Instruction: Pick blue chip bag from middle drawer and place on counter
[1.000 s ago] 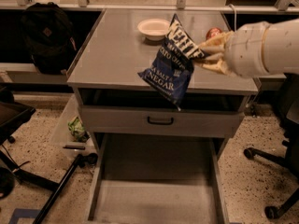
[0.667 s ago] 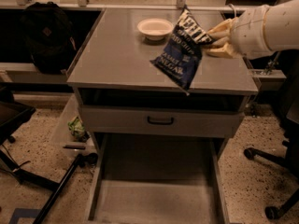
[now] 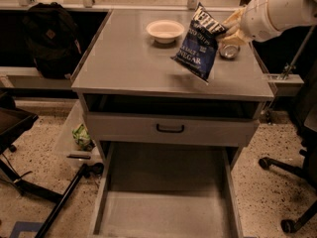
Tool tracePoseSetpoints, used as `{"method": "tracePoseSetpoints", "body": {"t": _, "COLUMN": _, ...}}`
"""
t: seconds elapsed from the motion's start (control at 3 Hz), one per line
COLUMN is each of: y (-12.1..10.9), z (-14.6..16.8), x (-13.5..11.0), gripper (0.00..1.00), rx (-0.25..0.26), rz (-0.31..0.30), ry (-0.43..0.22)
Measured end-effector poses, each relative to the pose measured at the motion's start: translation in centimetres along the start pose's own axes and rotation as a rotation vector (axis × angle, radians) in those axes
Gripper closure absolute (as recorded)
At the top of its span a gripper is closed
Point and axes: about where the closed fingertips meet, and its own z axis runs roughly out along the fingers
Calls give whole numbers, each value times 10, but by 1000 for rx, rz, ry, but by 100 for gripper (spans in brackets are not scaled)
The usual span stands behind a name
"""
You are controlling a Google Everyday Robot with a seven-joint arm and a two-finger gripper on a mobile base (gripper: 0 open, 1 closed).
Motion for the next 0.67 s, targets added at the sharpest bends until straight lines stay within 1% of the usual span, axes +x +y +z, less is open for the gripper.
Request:
{"method": "tracePoseSetpoints", "body": {"t": 0.33, "y": -28, "z": 9, "x": -5, "gripper": 100, "rx": 31, "rz": -30, "ry": -8}}
{"method": "tracePoseSetpoints", "body": {"t": 0.67, "y": -42, "z": 79, "x": 8, "gripper": 100, "rx": -54, "rz": -17, "ry": 5}}
